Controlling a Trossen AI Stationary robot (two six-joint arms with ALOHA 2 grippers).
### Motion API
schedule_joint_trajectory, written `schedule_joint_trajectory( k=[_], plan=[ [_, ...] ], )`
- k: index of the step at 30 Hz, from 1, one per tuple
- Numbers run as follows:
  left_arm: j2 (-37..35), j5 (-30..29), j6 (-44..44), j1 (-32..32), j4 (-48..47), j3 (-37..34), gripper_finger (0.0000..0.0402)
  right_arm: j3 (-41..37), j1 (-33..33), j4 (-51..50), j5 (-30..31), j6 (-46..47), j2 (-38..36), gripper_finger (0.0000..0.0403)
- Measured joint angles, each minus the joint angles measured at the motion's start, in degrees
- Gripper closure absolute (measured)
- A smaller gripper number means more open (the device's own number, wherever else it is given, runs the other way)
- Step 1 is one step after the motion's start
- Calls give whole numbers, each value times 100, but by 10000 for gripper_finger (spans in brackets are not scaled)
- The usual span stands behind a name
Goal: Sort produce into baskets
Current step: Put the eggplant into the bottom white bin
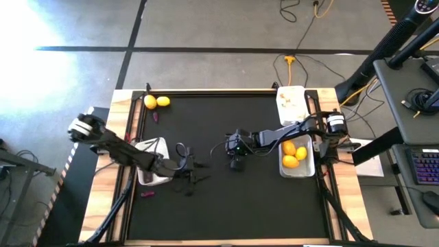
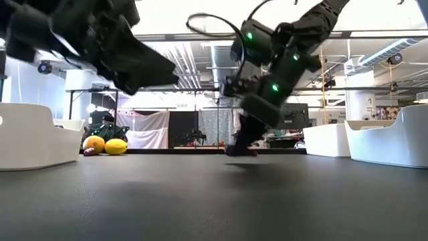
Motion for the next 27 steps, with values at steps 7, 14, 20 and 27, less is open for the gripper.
schedule_joint_trajectory(
  k=[7,14,20,27],
  plan=[
    [-1200,-679,-94,-469,-1436,0,229,489,36,-162,-203,-181,-60,372],
    [-2564,-1340,-930,-1032,-3417,6,228,1211,36,255,-453,-423,354,374],
    [-2762,-1505,-1874,-895,-4749,-24,223,1761,53,228,-744,-446,959,374],
    [-2331,-1170,-1873,-504,-4476,-11,191,2313,76,69,-706,-482,1674,348]
  ],
)
